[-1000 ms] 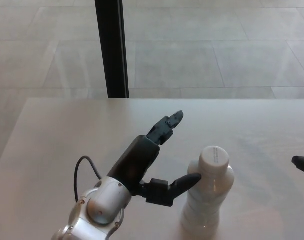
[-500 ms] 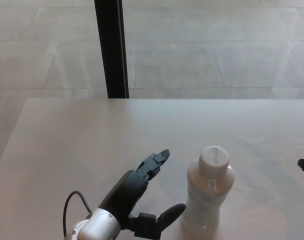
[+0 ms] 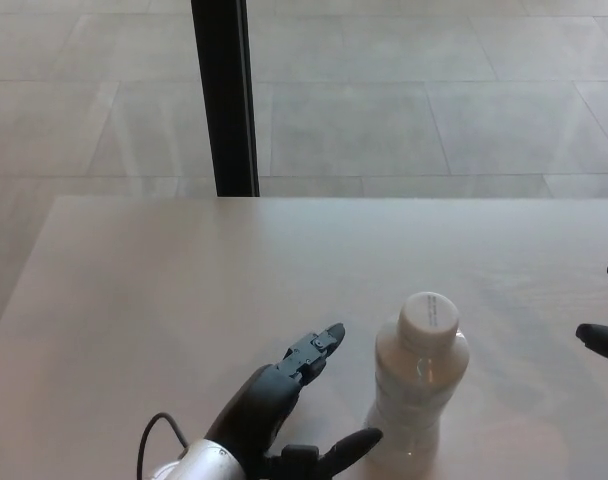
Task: The robot uses its left hand to to lift the bottle kept on the middle of the desk and tilts it towards its right hand. It then uses its right hand to rotate its cap to open it and places the bottle and cap back on the desk
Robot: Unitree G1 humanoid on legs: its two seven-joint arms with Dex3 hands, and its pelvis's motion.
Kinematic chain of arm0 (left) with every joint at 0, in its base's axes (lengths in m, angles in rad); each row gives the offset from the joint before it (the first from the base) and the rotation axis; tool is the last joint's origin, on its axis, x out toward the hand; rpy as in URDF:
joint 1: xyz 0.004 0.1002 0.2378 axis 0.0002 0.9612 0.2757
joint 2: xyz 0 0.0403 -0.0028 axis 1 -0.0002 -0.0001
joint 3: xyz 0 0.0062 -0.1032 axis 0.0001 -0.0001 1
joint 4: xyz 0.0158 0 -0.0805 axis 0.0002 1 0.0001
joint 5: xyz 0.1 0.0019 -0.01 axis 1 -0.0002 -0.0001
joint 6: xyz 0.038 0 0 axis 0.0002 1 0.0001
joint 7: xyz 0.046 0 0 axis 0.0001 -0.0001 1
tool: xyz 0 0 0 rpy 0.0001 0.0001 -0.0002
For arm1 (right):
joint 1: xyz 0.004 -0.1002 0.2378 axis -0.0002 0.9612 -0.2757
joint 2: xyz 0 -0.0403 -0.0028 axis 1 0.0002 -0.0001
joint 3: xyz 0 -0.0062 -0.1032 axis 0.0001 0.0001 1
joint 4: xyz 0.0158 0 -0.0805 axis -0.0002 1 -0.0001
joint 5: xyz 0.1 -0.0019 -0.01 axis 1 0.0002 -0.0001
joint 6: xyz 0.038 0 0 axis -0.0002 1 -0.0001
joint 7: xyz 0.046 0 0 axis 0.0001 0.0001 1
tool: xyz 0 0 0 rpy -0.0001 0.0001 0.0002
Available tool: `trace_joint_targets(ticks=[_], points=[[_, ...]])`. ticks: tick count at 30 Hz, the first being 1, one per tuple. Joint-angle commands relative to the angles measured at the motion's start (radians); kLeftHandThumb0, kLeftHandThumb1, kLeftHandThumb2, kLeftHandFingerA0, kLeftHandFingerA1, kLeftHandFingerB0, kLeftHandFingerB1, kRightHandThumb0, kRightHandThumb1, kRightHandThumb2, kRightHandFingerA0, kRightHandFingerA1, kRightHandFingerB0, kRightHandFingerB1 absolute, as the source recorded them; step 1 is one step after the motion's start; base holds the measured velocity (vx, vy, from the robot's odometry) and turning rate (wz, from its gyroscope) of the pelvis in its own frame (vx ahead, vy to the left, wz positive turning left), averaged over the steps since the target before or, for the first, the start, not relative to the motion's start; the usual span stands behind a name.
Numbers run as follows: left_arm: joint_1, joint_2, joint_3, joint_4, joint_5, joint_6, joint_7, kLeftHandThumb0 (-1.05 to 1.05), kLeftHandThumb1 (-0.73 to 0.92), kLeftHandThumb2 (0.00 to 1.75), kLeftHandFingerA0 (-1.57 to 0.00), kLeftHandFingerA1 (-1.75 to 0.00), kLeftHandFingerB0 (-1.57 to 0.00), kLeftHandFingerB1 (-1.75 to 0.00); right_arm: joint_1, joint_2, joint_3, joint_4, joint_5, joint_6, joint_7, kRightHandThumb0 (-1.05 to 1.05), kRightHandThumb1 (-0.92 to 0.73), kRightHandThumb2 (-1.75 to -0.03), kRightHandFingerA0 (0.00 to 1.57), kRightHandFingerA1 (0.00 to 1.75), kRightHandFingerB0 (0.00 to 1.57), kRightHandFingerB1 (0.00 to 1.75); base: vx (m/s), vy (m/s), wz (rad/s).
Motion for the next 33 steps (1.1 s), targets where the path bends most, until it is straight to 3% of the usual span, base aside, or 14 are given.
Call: trace_joint_targets(ticks=[1, 2, 3, 5, 17, 22, 23, 24, 25, 33], points=[[-0.009, -0.016, 0.009, -0.004, -0.001, -0.012, 0.007, -0.99, 0.56, 0.8, 0.0, 0.0, 0.0, 0.0, -0.005, -0.003, -0.01, 0.0, -0.006, -0.002, -0.013, -0.7, -0.69, -0.61, 0.38, 0.61, 0.38, 0.34, 0.0, 0.0, 0.0], [-0.01, -0.021, 0.007, -0.002, 0.003, -0.016, 0.011, -1.01, 0.61, 0.7, 0.0, 0.0, 0.0, 0.0, -0.005, -0.003, -0.011, 0.0, -0.007, 0.002, -0.017, -0.71, -0.69, -0.61, 0.39, 0.61, 0.39, 0.34, 0.0, 0.0, 0.0], [-0.011, -0.023, 0.004, -0.004, 0.007, -0.012, 0.013, -0.99, 0.55, 0.8, 0.0, 0.0, 0.0, 0.0, -0.006, -0.003, -0.012, 0.003, -0.007, 0.002, -0.017, -0.7, -0.69, -0.61, 0.39, 0.62, 0.39, 0.34, 0.0, 0.0, 0.0], [-0.016, -0.029, -0.004, -0.008, 0.018, 0.005, 0.017, -1.0, 0.61, 0.7, 0.0, 0.0, 0.0, 0.0, -0.005, -0.003, -0.013, 0.007, -0.004, -0.002, -0.013, -0.71, -0.69, -0.61, 0.39, 0.62, 0.39, 0.34, 0.0, 0.0, 0.0], [-0.031, -0.068, -0.051, 0.03, 0.048, 0.018, 0.039, -0.96, 0.59, 0.71, 0.0, 0.0, 0.0, 0.0, 0.003, 0.014, -0.019, 0.02, 0.001, -0.023, -0.009, -0.68, -0.69, -0.61, 0.4, 0.64, 0.42, 0.34, 0.0, 0.0, 0.0], [-0.035, -0.049, -0.099, 0.085, 0.072, -0.04, 0.028, -1.0, 0.59, 0.74, 0.0, 0.0, 0.0, 0.0, 0.003, 0.018, -0.023, 0.021, -0.005, -0.031, -0.014, -0.71, -0.66, -0.61, 0.39, 0.61, 0.42, 0.34, 0.0, 0.0, 0.0], [-0.033, -0.067, -0.107, 0.085, 0.06, 0.003, 0.022, -0.96, 0.57, 0.71, 0.0, 0.0, 0.0, 0.0, 0.004, 0.026, -0.017, 0.019, -0.016, -0.035, -0.025, -0.72, -0.67, -0.61, 0.41, 0.64, 0.42, 0.34, 0.0, 0.0, 0.0], [-0.034, -0.079, -0.109, 0.085, 0.059, 0.016, 0.029, -0.94, 0.57, 0.71, 0.0, 0.0, 0.0, 0.0, 0.005, 0.03, -0.015, 0.016, -0.019, -0.032, -0.03, -0.71, -0.52, -0.93, 0.38, 0.66, 0.34, 0.48, 0.0, 0.0, 0.0], [-0.035, -0.093, -0.107, 0.092, 0.049, 0.011, 0.03, -0.92, 0.56, 0.71, 0.0, 0.0, 0.0, 0.0, 0.005, 0.033, -0.014, 0.014, -0.019, -0.028, -0.032, -0.71, -0.67, -0.61, 0.4, 0.64, 0.42, 0.34, 0.0, 0.0, 0.0], [-0.078, -0.144, -0.146, 0.136, 0.092, -0.018, 0.066, -0.94, 0.57, 0.71, 0.0, 0.0, 0.0, 0.0, 0.007, 0.052, 0.001, 0.014, -0.041, -0.041, -0.04, -0.71, -0.68, -0.61, 0.39, 0.68, 0.42, 0.33, 0.0, 0.0, 0.0]])
